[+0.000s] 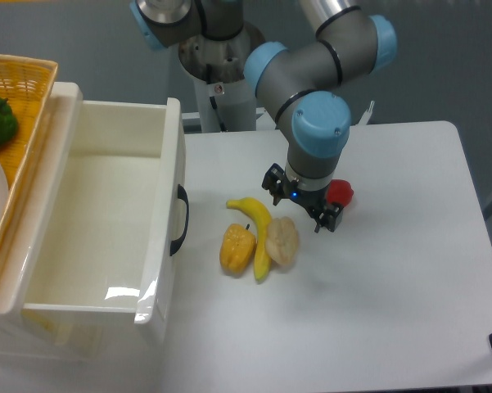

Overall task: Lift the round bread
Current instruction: 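Lower the open gripper down around the round bread bun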

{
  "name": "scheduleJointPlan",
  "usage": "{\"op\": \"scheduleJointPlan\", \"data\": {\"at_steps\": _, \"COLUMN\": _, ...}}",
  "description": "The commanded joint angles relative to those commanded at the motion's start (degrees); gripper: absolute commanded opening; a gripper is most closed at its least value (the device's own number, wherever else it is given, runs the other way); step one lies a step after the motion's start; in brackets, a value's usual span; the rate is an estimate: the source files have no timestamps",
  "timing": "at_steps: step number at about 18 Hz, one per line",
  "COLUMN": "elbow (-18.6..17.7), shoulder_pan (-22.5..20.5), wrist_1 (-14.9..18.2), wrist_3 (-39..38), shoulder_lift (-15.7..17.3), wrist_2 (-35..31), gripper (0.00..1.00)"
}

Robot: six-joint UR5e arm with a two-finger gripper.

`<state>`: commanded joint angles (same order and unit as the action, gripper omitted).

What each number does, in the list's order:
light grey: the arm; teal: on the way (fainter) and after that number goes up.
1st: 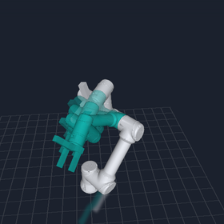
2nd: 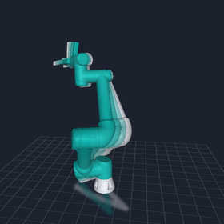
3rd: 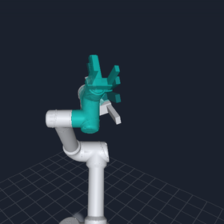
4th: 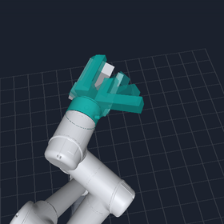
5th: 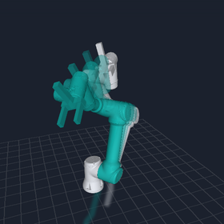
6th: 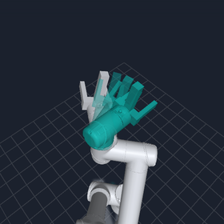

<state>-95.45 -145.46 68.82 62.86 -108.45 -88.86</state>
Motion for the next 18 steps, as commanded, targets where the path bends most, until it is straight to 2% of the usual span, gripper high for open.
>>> {"op": "scheduleJointPlan", "data": {"at_steps": 3, "elbow": -0.35, "shoulder_pan": 0.35, "wrist_1": -0.09, "wrist_3": -5.72, "shoulder_lift": -0.7, "wrist_2": -0.09, "gripper": 1.0}}
{"op": "scheduleJointPlan", "data": {"at_steps": 6, "elbow": -0.53, "shoulder_pan": 0.79, "wrist_1": -0.09, "wrist_3": -6.08, "shoulder_lift": -2.02, "wrist_2": -0.26, "gripper": 1.0}}
{"op": "scheduleJointPlan", "data": {"at_steps": 18, "elbow": -2.55, "shoulder_pan": 1.93, "wrist_1": -0.09, "wrist_3": -6.08, "shoulder_lift": -3.96, "wrist_2": -0.09, "gripper": 1.0}}
